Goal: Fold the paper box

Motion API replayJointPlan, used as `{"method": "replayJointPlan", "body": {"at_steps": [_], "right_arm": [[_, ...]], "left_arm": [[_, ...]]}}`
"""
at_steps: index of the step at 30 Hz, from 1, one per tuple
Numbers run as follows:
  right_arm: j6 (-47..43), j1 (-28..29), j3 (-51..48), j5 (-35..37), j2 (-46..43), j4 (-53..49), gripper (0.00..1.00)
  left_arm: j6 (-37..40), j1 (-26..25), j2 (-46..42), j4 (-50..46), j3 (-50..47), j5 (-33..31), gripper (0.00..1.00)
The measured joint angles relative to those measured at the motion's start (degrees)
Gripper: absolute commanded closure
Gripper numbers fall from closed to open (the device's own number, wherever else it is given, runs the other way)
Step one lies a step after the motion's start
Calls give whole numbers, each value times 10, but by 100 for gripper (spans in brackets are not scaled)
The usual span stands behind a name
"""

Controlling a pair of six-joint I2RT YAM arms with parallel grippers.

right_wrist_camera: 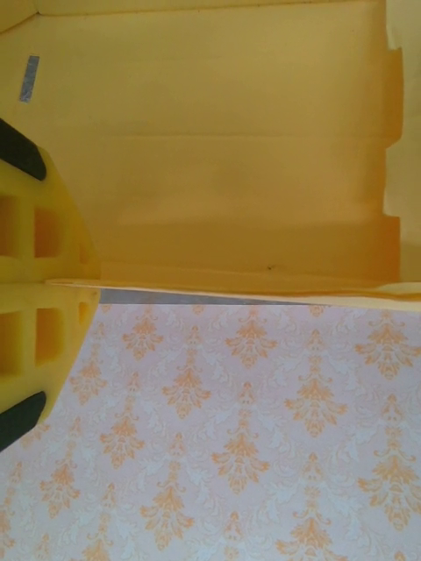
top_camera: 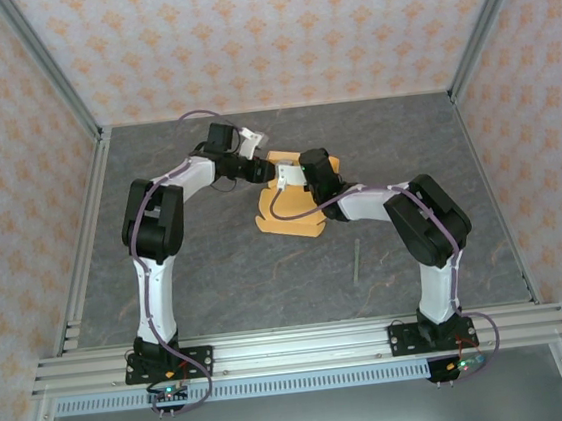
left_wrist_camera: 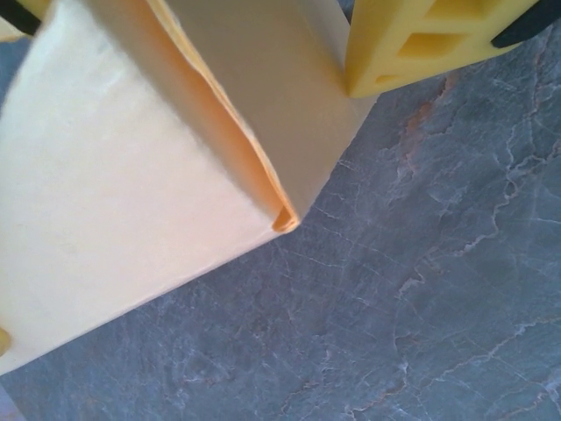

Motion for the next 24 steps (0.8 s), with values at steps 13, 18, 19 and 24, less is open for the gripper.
{"method": "replayJointPlan", "body": {"at_steps": [13,18,19,24], "right_arm": [[0,0,6,1,0,-5,100],[7,0,7,1,0,-7,100],[10,0,9,1,0,-9,100],[29,0,18,-1,0,-33,100]], "left_arm": [[-57,-11,-12,113,-63,-55,66],[-73,-17,-21,144,-83,-89,69],[-77,-20,-24,150,-88,-101,70],[-102,-37,-38,176,-110,-172,70]]}}
